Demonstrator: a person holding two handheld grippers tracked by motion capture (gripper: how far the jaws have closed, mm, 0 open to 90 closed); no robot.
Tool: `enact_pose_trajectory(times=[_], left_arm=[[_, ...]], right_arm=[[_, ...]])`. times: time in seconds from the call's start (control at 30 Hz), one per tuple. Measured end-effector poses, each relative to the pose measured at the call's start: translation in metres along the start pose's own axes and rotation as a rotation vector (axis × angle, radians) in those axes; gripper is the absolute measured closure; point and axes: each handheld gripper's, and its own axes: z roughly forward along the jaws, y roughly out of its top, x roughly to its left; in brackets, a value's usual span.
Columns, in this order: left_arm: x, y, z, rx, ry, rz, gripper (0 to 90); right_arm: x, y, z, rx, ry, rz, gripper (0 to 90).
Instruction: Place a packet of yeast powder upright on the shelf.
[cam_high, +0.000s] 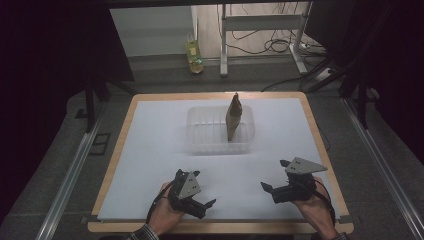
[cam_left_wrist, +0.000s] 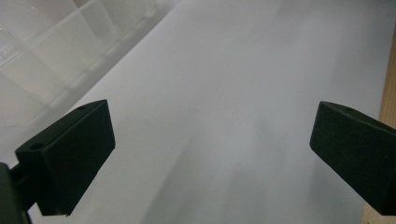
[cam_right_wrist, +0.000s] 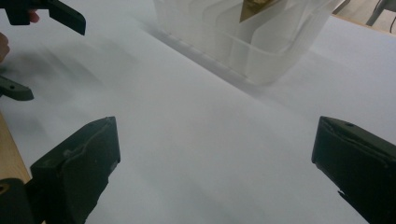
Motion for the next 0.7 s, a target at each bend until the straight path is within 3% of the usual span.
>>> enact_pose_trajectory(times=[0.23,0.43,0.7], left_arm=[[0.001,-0.001,0.001,0.013,-0.002,-0.003,0.2],[0.002,-0.002,0.001,0.027,0.001,-0.006,0.3],[0.002,-0.003,0.004,0.05,0.01,0.0,0.3]], right_arm=[[-0.002,-0.019,-0.006,0.029,-0.017,-0.005,1.3],[-0.006,-0.035,-0.009,0.074,-0.043,-0.037,1.4],[-0.009,-0.041,-0.006,0.119,-0.038,-0.037,1.5]])
